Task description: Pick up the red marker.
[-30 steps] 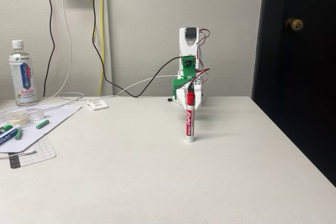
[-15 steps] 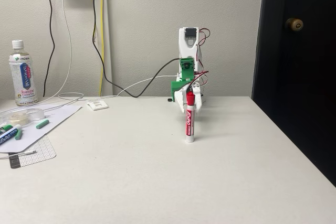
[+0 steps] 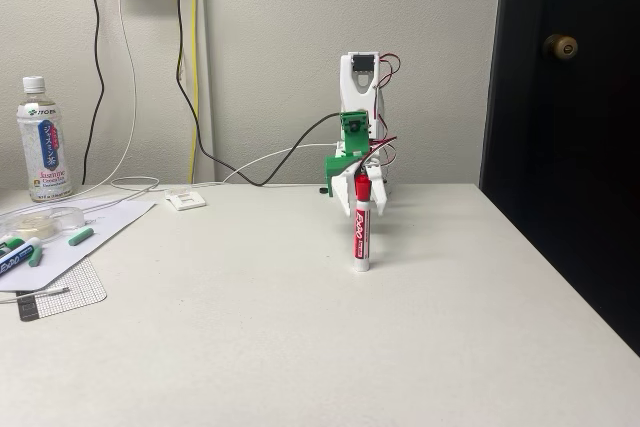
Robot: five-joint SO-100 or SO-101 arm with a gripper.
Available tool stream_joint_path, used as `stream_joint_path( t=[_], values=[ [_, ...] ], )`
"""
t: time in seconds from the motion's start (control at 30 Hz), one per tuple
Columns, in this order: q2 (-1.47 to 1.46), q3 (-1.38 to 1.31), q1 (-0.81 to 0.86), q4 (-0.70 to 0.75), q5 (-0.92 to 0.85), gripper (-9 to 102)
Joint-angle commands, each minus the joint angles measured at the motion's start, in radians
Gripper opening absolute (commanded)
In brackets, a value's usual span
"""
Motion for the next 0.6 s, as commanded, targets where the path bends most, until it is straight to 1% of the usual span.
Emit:
stream_joint_path(
  t=[0.0, 0.57],
  values=[
    [-0.002, -0.044, 0.011, 0.008, 0.009, 24],
    [-0.086, -0.124, 0.025, 0.005, 0.018, 24]
  ],
)
